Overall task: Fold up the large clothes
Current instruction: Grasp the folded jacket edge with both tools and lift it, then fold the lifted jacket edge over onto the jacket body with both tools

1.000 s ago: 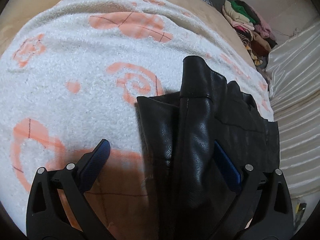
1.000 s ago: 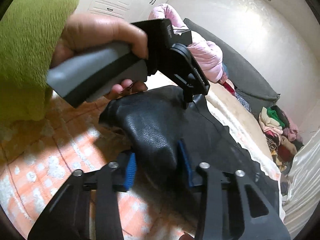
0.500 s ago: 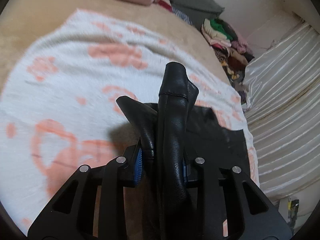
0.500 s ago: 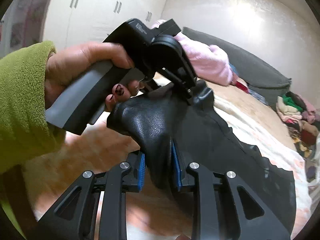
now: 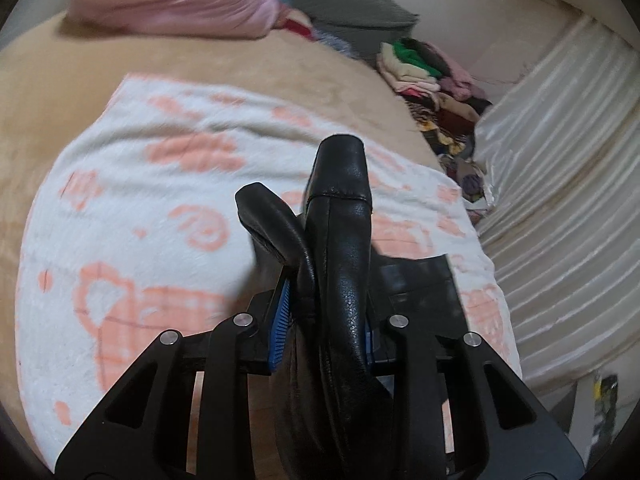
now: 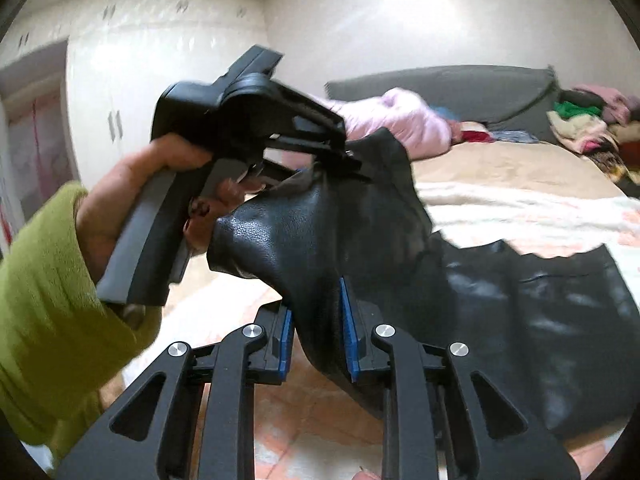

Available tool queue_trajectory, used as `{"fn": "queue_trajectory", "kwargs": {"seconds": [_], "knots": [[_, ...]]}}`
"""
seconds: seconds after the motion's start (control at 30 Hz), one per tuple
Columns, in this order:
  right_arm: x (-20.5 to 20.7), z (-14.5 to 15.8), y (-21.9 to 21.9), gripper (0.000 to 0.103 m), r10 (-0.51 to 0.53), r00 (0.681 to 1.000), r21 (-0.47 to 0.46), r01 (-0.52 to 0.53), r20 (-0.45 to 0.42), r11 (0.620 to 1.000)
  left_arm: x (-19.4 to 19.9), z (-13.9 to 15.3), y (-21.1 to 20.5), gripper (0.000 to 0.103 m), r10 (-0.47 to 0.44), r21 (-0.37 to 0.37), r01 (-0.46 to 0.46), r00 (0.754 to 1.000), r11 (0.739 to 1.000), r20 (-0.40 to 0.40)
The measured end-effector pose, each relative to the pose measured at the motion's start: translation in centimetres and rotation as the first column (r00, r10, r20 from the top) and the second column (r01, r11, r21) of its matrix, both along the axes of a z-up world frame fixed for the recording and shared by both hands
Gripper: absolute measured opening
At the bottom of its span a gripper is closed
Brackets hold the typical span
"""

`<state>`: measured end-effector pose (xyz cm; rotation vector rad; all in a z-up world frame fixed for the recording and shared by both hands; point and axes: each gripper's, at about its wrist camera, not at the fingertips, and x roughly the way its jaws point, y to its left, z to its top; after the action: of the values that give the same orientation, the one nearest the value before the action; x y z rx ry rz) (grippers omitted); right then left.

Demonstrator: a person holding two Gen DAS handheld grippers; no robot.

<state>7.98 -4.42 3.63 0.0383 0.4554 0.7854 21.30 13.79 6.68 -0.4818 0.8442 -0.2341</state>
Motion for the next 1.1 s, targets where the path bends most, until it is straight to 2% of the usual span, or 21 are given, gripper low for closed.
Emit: {"fn": "queue_trajectory", "kwargs": {"seconds": [0.17, 0.4, 0.6, 0.8, 0.97, 1.1], "knots": [[0.4, 1.3, -5.6, 0.019, -0.086, 0.996, 0.098, 0.088, -0.025, 0.991, 1.6, 2.6, -6.1, 0.023, -0.068, 0.063, 0.066, 0.997, 0.996, 0.029], [0.7, 0.2, -10.8, 0.017, -0.163, 0.984, 0.174, 0.174, -0.076, 0.969, 3.7, 2.6, -13.0, 0.024, -0.123, 0.155, 0.118, 0.992, 0.981, 0.02], [2.1, -0.2, -15.6, 0.017, -0.211, 0.97, 0.248, 0.236, -0.122, 0.94, 5.2, 2.4, -17.3, 0.025, -0.154, 0.206, 0.151, 0.988, 0.967, 0.001], [1.7, -0.9, -19.1, 0.017, -0.264, 0.953, 0.282, 0.297, -0.151, 0.912, 5.9, 2.3, -21.6, 0.028, -0.186, 0.243, 0.181, 0.983, 0.953, -0.002], [1.1, -1.9, -20.9, 0.016, -0.297, 0.938, 0.276, 0.337, -0.177, 0.9, 6.5, 1.2, -24.8, 0.031, -0.208, 0.287, 0.203, 0.978, 0.936, -0.015], [1.0, -2.8, -21.9, 0.016, -0.322, 0.923, 0.273, 0.371, -0.208, 0.888, 7.0, 0.7, -26.3, 0.036, -0.223, 0.277, 0.221, 0.974, 0.935, -0.026]]}}
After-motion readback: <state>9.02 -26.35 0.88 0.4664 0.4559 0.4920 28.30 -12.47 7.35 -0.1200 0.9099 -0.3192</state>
